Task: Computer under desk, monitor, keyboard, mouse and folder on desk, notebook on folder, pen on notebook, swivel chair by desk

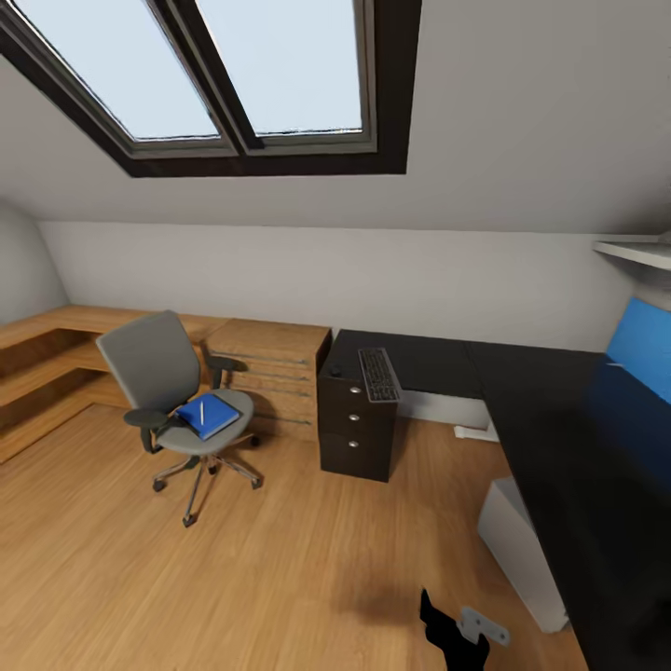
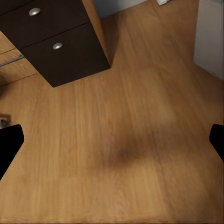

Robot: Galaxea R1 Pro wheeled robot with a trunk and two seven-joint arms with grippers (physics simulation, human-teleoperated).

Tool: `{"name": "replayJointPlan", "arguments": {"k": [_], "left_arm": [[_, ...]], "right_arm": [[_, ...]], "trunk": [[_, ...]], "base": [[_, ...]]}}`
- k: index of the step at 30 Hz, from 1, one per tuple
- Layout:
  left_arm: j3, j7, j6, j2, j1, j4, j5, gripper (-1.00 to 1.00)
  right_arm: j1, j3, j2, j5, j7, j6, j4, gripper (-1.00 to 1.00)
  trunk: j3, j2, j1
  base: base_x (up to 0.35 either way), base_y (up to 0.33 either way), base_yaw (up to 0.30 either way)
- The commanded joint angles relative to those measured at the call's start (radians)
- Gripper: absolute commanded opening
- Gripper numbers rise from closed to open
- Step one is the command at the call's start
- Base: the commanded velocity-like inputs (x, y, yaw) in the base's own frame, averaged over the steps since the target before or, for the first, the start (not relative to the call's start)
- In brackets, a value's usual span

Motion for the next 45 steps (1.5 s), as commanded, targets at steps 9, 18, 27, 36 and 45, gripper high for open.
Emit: {"name": "replayJointPlan", "arguments": {"k": [9, 18, 27, 36, 45], "left_arm": [[-0.005, 0.007, -0.005, 0.001, -0.001, -0.001, 0.01, 1.0], [-0.005, 0.007, -0.005, 0.001, -0.001, -0.001, 0.01, 1.0], [-0.005, 0.006, -0.006, 0.002, -0.001, -0.001, 0.01, 1.0], [-0.005, 0.006, -0.018, 0.002, -0.001, -0.001, 0.01, 1.0], [-0.001, 0.004, -0.03, 0.007, -0.001, 0.0, 0.012, 1.0]], "right_arm": [[-0.001, 0.004, 0.0, -0.011, 0.009, -0.003, 0.002, 1.0], [-0.001, 0.004, 0.0, -0.01, 0.01, -0.003, 0.003, 1.0], [-0.001, 0.003, 0.0, -0.009, 0.01, -0.003, 0.003, 1.0], [-0.001, 0.003, 0.0, -0.009, 0.01, -0.003, 0.003, 1.0], [-0.001, 0.003, 0.0, -0.009, 0.01, -0.003, 0.002, 1.0]], "trunk": [[0.011, 0.027, -0.016], [0.011, 0.027, -0.016], [0.011, 0.027, -0.016], [0.011, 0.027, -0.016], [0.01, 0.027, -0.016]], "base": [[-0.338, -0.12, 0.0], [-0.337, -0.11, 0.0], [-0.337, -0.092, 0.0], [-0.337, -0.081, -0.01], [-0.225, -0.043, -0.125]]}}
